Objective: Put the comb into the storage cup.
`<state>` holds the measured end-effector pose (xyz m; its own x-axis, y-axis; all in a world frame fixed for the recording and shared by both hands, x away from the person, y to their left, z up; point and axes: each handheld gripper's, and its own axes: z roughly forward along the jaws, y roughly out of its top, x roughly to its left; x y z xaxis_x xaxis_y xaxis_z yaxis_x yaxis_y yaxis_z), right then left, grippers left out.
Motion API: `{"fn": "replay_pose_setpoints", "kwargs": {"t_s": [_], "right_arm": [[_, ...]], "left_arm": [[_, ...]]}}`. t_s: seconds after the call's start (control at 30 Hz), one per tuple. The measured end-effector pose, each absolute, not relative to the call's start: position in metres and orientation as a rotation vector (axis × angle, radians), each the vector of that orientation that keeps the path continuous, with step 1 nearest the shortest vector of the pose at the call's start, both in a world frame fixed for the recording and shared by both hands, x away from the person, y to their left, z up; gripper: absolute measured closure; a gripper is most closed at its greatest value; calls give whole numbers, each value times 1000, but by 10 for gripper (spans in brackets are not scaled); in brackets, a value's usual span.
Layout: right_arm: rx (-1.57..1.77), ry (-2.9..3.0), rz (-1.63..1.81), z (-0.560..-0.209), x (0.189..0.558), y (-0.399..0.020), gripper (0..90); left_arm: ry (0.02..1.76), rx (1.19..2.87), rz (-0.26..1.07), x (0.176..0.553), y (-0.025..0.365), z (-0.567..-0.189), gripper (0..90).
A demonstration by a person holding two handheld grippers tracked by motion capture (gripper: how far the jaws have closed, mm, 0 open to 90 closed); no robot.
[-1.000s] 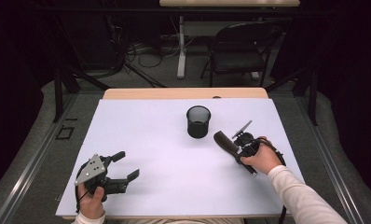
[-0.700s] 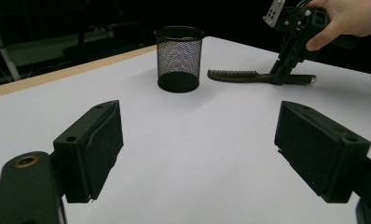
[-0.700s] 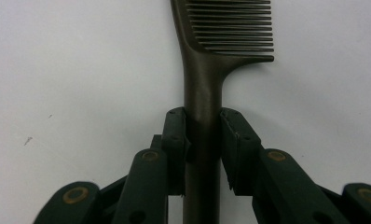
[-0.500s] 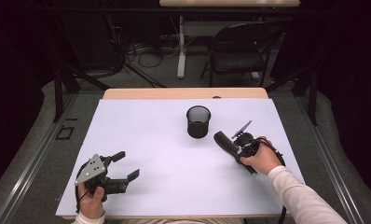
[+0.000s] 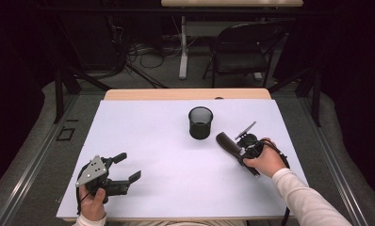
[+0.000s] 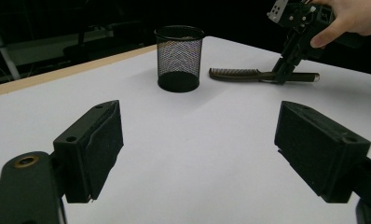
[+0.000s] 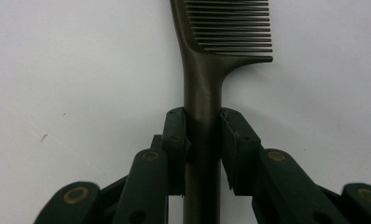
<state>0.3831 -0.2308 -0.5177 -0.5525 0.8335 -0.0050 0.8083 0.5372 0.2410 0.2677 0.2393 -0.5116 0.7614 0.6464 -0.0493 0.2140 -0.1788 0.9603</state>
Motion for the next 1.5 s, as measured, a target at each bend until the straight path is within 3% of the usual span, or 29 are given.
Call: {"fn": "replay_pose_setpoints", "kwargs": {"t_s": [1.07,1.5], "right_arm": [[1416,2556,517,-493,374,-243,728],[1395,2499,610,-477,369,-247,728]], "left_arm": [[682,1760,421,271,234,-513,155],[839,1735,403,282,228,-517,157]]}}
